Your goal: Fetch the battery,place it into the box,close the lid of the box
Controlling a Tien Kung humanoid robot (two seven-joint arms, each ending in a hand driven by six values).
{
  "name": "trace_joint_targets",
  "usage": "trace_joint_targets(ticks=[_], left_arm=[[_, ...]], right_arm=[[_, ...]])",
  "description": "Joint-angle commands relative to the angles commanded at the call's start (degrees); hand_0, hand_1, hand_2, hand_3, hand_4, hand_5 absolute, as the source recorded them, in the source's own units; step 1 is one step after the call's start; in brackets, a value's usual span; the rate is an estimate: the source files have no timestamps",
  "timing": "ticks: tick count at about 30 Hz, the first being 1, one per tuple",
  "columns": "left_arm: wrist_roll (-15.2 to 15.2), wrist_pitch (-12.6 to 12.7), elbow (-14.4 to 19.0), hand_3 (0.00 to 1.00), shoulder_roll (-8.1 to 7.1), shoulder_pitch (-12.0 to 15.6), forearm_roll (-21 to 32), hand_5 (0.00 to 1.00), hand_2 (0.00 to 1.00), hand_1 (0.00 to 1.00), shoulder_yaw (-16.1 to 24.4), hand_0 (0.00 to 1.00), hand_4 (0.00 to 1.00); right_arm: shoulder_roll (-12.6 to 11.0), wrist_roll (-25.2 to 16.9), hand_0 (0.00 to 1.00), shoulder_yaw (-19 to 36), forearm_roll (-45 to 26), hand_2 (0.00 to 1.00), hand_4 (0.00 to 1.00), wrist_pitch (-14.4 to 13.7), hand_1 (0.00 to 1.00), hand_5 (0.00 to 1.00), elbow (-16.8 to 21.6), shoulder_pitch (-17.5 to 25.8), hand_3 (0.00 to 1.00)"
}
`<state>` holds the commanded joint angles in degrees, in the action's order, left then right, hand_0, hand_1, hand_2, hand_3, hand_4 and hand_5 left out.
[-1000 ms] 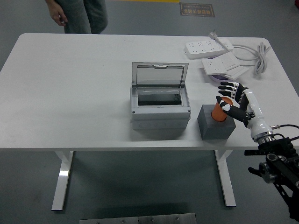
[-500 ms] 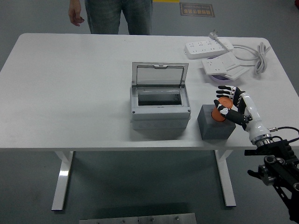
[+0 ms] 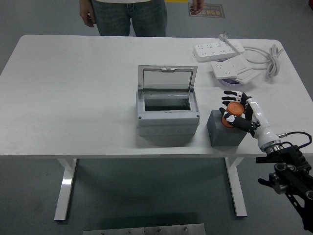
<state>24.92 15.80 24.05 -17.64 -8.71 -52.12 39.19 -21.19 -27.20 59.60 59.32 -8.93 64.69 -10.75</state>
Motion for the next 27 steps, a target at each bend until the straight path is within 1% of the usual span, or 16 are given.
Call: trace_joint_targets(ticks=[21,22,27], left_arm=[[-0.68,-0.08,-0.14,0.541,-0.06,-0.49,-0.07,0.002,0.573,0.698,-0.21,0.632,0.500],[-0.72,-0.09,-0.14,0.541,-0.06,-0.50,-0.06,0.002,0.573,0.698,-0.25,0.632,0.500],[-0.93,-0.11,-0.17,0.541,-0.07,-0.62,-0.04,0.002,0.573,0.698,-0.42,0.632,0.500]], right_arm=[[-0.29,-0.32,0.714,0.25,-1.10,0.683,0.733,-0.09,0.667,0.002,-0.47,0.76,0.721],[-0.28,-0.31,0.700,0.27,-1.10,0.660,0.732,-0.09,0.640,0.002,-0.47,0.78,0.674],[-0.30,-0.15,0.700,0.12,-1.28,0.660,0.732,-0.14,0.640,0.002,-0.55,0.76,0.674]])
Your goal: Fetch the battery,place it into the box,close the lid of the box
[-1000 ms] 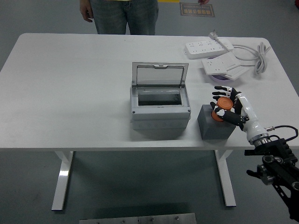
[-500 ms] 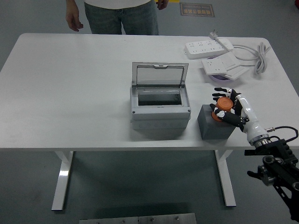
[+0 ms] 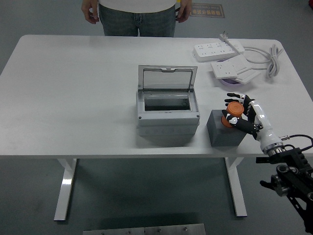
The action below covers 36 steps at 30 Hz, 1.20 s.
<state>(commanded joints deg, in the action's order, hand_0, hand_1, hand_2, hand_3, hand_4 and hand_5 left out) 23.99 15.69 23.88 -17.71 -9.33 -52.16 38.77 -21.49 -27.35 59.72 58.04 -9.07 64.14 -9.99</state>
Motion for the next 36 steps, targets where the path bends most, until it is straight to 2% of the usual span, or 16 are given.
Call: trace_joint_targets(ticks=[1,12,13,18,19,36], left_arm=[[-0.02,-0.01,-0.01,0.541,-0.01,-0.05,-0.03,0.002,0.573,0.698,-0.01,0.632,0.500],[0.04,-0.19,-0.05,0.541,-0.09,-0.18,-0.69,0.002,0.573,0.698,0.30,0.632,0.500],[0.06,-0.21,-0.06,0.541,-0.08,-0.17,-0.75,0.002,0.573,0.698,0.32,0.632,0.500],[0.04,-0.31,-0.09,0.541,-0.04,-0.12,-0.91,0.002,0.573,0.698,0.42,0.632,0.500],[0.04,-0.34,-0.09,0.541,-0.04,-0.12,-0.97,0.002,0.573,0.698,0.44,0.632,0.500],[0.25,-0.88,-0.15,0.541,0.18,-0.01,-2.63,0.002,0.573,0.698,1.23,0.632,0.500]], right_arm=[[-0.01,0.03,0.687,-0.02,-0.04,0.638,0.731,-0.02,0.620,0.002,-0.01,-0.01,0.636],[-0.10,0.10,0.677,-0.62,-0.51,0.616,0.722,-0.24,0.598,0.002,-0.25,-0.20,0.604],[-0.11,0.11,0.639,-0.68,-0.53,0.581,0.701,-0.27,0.552,0.006,-0.26,-0.20,0.579],[-0.14,0.12,0.639,-0.97,-0.62,0.581,0.701,-0.42,0.552,0.006,-0.31,-0.24,0.579],[-0.13,0.12,0.617,-1.04,-0.63,0.558,0.695,-0.45,0.522,0.009,-0.36,-0.26,0.564],[0.01,0.17,0.597,-1.50,-1.01,0.546,0.679,-1.38,0.514,0.005,-0.77,-0.27,0.553]])
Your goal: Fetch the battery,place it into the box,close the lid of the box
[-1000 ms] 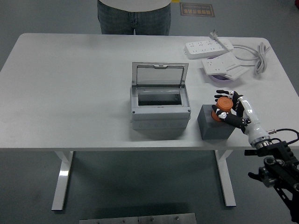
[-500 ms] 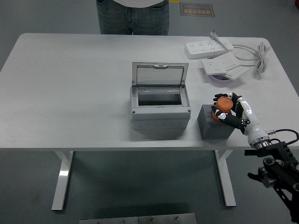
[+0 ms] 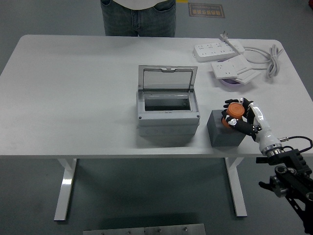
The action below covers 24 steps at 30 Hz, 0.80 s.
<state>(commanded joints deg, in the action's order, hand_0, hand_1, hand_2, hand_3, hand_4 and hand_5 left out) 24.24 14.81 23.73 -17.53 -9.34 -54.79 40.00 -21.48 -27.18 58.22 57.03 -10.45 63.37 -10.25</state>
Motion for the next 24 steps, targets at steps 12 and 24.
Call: trace_joint_targets(ticks=[12,24], left_arm=[[0.25,-0.36,-0.01,0.541,0.28,-0.07,-1.04,0.002,0.573,0.698,0.58,0.632,0.500],[-0.03,-0.05,-0.02,0.541,0.39,-0.04,-0.89,0.002,0.573,0.698,0.62,0.632,0.500]], right_arm=[[0.09,-0.07,0.629,0.11,0.16,0.541,0.626,-0.52,0.516,0.002,-0.07,-0.32,0.548],[0.29,0.08,0.630,0.14,0.49,0.539,0.613,-1.22,0.516,0.002,0.04,-0.49,0.544]])
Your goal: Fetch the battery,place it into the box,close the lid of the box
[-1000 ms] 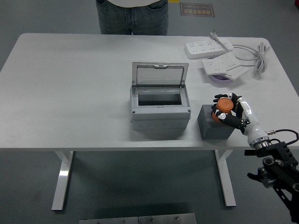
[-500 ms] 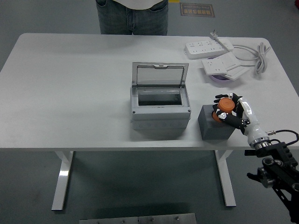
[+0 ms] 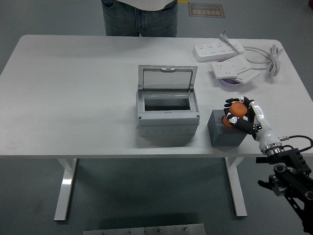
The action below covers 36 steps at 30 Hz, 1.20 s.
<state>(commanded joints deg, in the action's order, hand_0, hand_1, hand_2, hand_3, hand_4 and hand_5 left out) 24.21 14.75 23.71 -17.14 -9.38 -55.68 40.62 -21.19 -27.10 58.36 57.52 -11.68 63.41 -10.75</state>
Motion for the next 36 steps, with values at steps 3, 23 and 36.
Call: trace_joint_targets(ticks=[3,23,36], left_arm=[[-0.11,0.10,-0.01,0.541,0.01,-0.02,0.08,0.002,0.573,0.698,-0.03,0.632,0.500],[-0.25,0.05,-0.02,0.541,0.05,-0.12,-0.21,0.002,0.573,0.698,0.28,0.632,0.500],[-0.19,-0.14,-0.02,0.541,0.07,-0.13,-0.47,0.002,0.573,0.698,0.58,0.632,0.500]], right_arm=[[0.03,0.04,0.641,0.01,0.04,0.520,0.579,-0.12,0.500,0.002,0.03,-0.08,0.518],[0.28,0.16,0.610,-0.14,0.37,0.439,0.566,-0.58,0.418,0.002,-0.22,-0.21,0.411],[0.40,0.14,0.419,-0.27,0.70,0.413,0.533,-1.29,0.399,0.002,-0.33,-0.22,0.390]])
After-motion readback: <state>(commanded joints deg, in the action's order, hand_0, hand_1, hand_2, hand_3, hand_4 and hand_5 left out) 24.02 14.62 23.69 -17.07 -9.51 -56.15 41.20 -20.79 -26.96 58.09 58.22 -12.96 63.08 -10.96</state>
